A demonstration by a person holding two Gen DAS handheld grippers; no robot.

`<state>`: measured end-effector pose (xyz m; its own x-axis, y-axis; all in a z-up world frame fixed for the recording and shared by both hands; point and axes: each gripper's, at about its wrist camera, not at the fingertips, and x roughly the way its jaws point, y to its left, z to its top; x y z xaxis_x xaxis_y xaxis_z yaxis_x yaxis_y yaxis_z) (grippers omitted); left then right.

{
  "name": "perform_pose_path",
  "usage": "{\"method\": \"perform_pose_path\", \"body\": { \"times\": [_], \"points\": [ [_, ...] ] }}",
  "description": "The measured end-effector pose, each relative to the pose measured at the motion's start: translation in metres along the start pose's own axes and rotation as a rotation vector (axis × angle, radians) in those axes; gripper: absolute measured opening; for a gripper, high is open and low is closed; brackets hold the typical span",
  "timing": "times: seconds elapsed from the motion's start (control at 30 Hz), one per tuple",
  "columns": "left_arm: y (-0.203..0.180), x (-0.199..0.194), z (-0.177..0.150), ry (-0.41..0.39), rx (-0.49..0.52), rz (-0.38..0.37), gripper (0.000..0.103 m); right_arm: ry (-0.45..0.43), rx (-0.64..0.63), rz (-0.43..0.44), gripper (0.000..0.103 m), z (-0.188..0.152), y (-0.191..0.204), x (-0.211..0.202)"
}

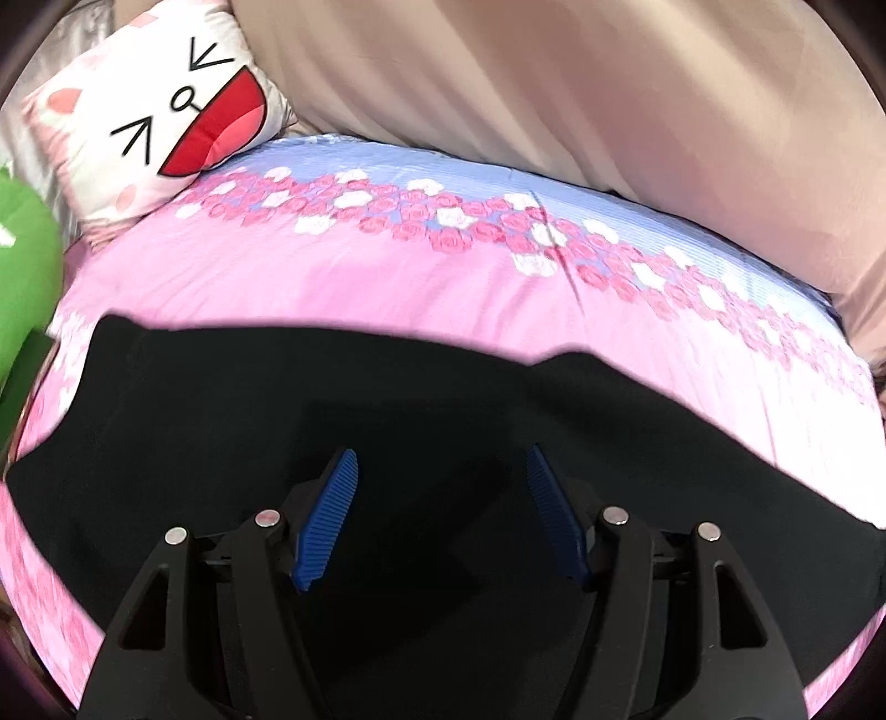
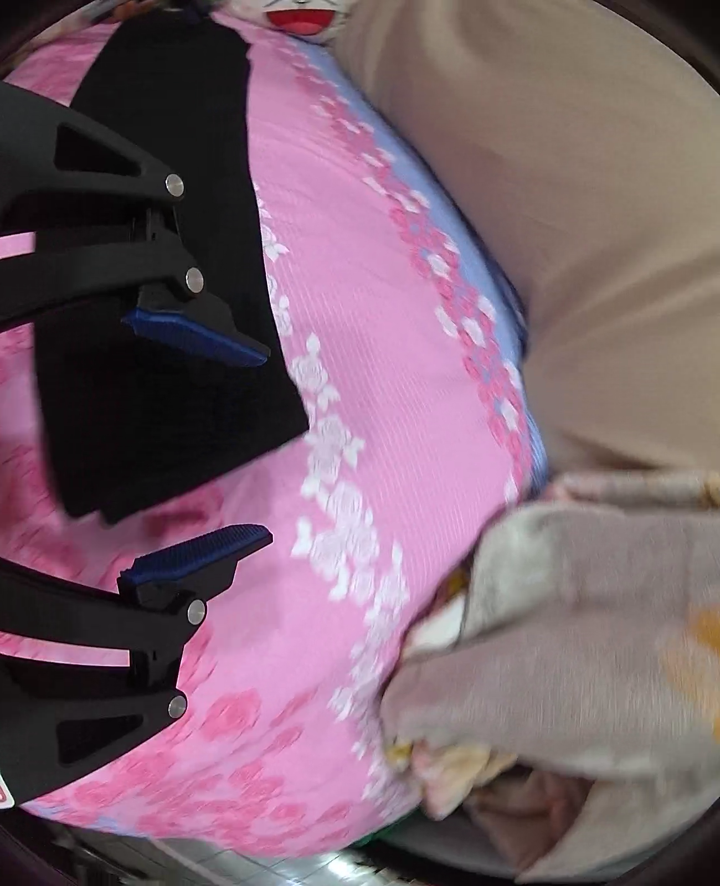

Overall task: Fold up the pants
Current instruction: 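Grasp the pant leg ends with the right gripper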

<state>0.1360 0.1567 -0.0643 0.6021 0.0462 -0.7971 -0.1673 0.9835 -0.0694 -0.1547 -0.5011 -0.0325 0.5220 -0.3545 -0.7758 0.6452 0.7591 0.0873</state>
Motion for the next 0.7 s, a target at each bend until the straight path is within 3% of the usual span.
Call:
{"method": "perform_pose_path", "body": {
  "times": [0.03,0.07,0.1,0.17,0.27,0.37,0.57,0.7],
  "points": [
    [-0.002,0.011,0.008,0.020,0.004,-0.002,0.062,0.022,-0.016,-0.008,0.047,0.003,0.004,0.014],
    [-0.001,0.020,0.012,0.040,0.000,-0.004,0.062,0.053,-0.032,-0.012,0.027,0.003,0.008,0.026],
    [0.000,0.037,0.020,0.074,-0.009,-0.003,0.062,0.083,-0.041,-0.016,0.023,0.002,0.011,0.036],
    [0.001,0.049,0.029,0.076,-0.017,0.019,0.064,0.057,-0.021,0.002,0.023,0.003,0.010,0.042],
    [-0.003,0.063,0.044,0.050,0.008,0.098,0.063,0.038,0.040,0.003,0.035,0.000,0.002,0.032],
    [0.004,0.076,0.050,0.063,-0.026,0.104,0.062,-0.012,0.075,-0.044,0.054,-0.014,-0.004,0.006],
    [0.016,0.007,0.036,-0.055,-0.095,0.006,0.064,0.000,0.199,-0.006,0.072,-0.046,-0.035,-0.024],
    [0.013,-0.027,0.014,-0.082,-0.067,-0.028,0.067,0.003,0.246,0.054,0.074,-0.057,-0.043,-0.018]
  ]
}}
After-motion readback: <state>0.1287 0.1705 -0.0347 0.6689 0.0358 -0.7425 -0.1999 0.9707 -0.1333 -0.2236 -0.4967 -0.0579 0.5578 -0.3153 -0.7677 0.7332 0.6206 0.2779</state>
